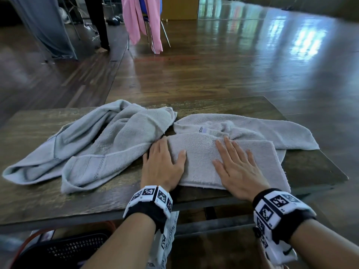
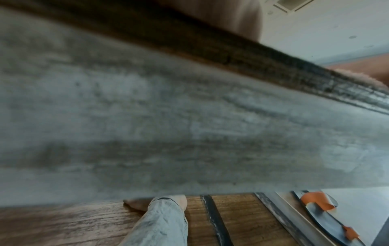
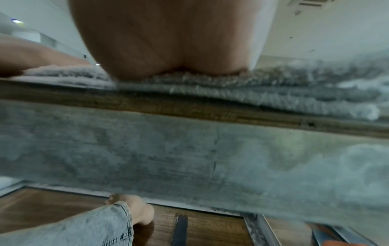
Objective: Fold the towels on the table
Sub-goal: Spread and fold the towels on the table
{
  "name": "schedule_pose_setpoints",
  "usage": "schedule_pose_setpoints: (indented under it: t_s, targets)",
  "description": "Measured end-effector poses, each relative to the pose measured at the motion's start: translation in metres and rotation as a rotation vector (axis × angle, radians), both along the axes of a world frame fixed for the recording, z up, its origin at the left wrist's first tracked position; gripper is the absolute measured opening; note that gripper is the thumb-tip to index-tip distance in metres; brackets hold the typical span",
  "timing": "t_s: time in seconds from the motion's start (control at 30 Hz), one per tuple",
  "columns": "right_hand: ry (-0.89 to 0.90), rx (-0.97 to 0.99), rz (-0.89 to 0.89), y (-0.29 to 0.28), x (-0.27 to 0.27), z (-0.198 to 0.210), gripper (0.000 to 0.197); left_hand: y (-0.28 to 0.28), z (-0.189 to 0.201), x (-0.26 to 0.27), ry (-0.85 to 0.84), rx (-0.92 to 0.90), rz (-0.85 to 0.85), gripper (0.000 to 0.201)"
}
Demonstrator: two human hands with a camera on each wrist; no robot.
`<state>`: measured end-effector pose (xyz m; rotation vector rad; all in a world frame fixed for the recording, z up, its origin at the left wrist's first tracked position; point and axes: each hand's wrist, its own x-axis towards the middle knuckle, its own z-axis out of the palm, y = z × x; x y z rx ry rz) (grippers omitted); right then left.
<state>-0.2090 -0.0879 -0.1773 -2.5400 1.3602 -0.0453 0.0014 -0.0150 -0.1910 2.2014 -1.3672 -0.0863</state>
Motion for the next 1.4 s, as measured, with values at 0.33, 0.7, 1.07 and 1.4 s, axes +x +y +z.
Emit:
schedule_pose_setpoints:
  t_s: [0.33, 0.7, 1.07, 1.4]
  targets:
    - [0.095, 0.051, 0.013, 0.001, 0.006, 0.007, 0.070, 0.003, 0.006, -0.003, -0.091, 0.056, 0.134, 0.056]
    - [-0.066, 0.083, 0.102, 0.003, -0.011, 0.024, 0.076, -0.008, 0.038, -0.002, 0.035, 0.247, 0.183, 0.038]
    - [-0.605, 0.340, -0.143, -0.008, -0.041, 0.054, 0.070, -0.025, 0.148, -0.044, 0.105, 0.034, -0.014, 0.032]
    - [-0.973, 0.670, -0.317, -0.014, -0.080, 0.067, 0.050, -0.029, 0.152, -0.130, 0.257, 0.043, -0.435, 0.030]
